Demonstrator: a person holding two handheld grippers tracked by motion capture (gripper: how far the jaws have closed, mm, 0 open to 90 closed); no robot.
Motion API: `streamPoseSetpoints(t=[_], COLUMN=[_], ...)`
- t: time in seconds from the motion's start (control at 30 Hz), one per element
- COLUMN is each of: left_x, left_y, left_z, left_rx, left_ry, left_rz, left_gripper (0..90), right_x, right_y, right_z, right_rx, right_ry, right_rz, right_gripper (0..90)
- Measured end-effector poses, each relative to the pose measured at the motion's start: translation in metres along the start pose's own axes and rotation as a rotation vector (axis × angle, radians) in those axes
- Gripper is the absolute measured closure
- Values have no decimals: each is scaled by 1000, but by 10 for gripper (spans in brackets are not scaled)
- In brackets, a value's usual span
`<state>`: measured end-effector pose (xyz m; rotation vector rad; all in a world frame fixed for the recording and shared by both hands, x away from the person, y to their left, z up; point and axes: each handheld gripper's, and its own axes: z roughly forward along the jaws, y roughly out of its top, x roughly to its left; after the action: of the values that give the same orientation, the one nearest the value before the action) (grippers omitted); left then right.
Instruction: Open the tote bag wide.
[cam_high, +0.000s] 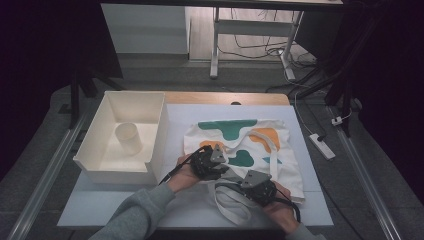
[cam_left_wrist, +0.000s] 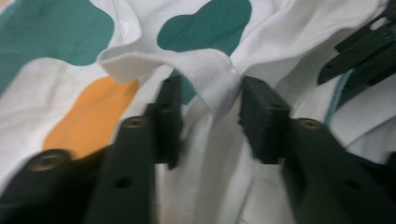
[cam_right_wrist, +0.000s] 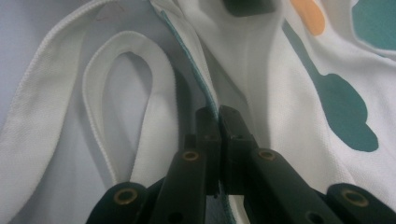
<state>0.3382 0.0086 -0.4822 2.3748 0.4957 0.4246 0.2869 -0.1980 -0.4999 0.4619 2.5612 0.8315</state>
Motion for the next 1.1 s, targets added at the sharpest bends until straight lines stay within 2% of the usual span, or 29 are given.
streamPoseSetpoints(t=[0.07,0.2,0.33,0.43,0.7,0.9,0.97,1.1], left_x=[0,0,7,15,24,32,34,37], left_y=[2,3,5,5,7,8,10,12], left_z=[0,-3,-10,-16,-28,-30,-31,-34], left_rx=[-1,-36,-93,-138,-195,-233,-243,-258], left_ry=[9,45,68,81,129,168,183,202], left_rz=[13,29,-17,-60,-101,-146,-163,-201], left_gripper=[724,803,813,813,812,812,813,815], right_x=[0,1,7,13,29,38,43,57], right_y=[0,1,5,8,16,19,21,25], right_z=[-1,-5,-13,-18,-26,-31,-33,-37], right_rx=[-2,-18,-35,-42,-67,-99,-97,-106], right_ry=[0,-4,1,8,47,110,124,191], right_rz=[-2,3,-4,-33,-93,-97,-109,-139], right_gripper=[875,875,875,875,875,876,876,876])
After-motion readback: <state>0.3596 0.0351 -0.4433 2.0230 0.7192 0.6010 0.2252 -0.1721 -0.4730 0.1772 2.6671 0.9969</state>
